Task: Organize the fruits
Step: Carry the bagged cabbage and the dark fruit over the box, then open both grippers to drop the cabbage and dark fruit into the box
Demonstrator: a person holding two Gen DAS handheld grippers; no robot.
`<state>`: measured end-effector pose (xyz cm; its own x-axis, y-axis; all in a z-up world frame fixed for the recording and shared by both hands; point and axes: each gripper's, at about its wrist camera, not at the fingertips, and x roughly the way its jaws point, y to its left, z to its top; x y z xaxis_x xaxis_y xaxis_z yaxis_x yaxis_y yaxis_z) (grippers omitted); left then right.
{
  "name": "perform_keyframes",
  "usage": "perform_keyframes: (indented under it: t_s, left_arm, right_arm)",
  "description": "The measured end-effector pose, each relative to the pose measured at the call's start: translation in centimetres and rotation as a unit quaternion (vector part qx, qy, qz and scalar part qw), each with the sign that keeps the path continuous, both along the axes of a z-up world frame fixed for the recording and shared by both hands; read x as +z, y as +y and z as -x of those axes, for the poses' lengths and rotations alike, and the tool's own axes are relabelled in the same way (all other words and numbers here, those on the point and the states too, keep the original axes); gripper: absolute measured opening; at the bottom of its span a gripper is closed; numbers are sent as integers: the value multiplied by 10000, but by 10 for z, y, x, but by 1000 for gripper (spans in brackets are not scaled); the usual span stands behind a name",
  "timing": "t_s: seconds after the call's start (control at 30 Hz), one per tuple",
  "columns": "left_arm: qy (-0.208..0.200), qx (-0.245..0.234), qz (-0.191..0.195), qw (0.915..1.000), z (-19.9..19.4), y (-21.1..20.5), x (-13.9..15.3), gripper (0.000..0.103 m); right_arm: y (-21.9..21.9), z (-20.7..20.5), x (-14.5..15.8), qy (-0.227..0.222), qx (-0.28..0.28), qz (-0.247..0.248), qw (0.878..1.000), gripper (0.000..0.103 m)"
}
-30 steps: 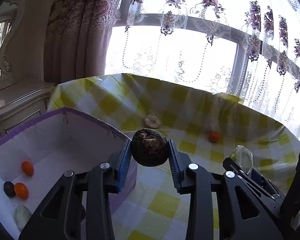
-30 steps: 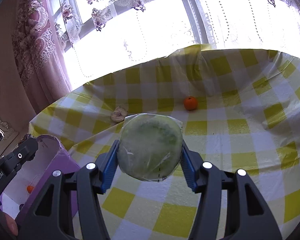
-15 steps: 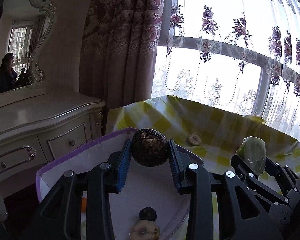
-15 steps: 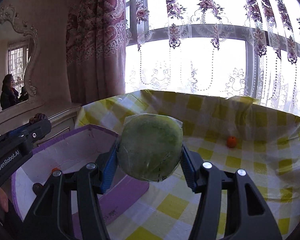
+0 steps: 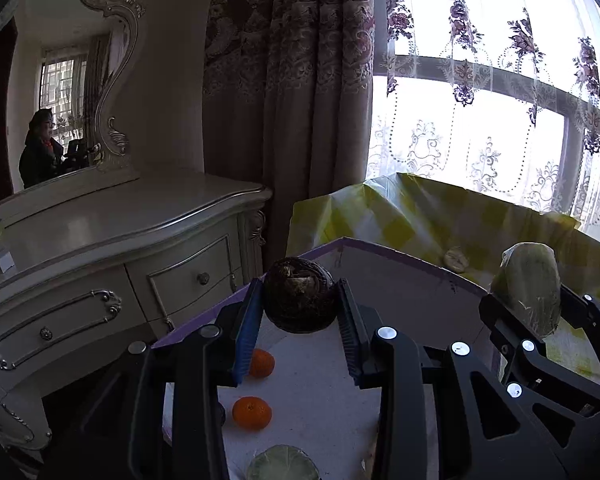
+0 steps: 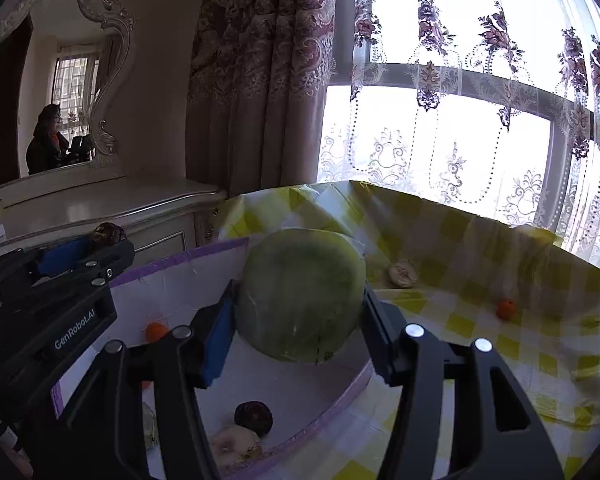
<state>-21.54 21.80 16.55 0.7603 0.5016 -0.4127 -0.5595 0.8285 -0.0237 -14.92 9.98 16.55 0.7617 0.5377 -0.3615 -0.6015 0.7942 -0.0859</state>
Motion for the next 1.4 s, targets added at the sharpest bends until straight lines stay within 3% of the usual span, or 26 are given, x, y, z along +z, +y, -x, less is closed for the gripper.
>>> perform_keyframes:
  t_s: [0.2,0.5,0.87,1.13,1.4]
  left_arm:
    - [300,29,-20,9995,3,17,-15,34]
    - [831,-51,412,9957,4,38,-42,34]
    - [1588,-291,840,9833,-12,45,-71,35]
    - [1805,-343,759,9800,-14,44,-76,37]
    - [1882,-389,806,9780,-15,45,-75,46]
  right_arm:
    - [22,1,-12,59,75,256,9996,57]
    - [48,0,-29,203,166,701,9972,57]
    - [70,-7,-58,779,408,1413,9861,58]
    - [86,-15,-83,1333,577,1911,9708,58]
    - [81,-23,-80,1410,399,1913,9705,65]
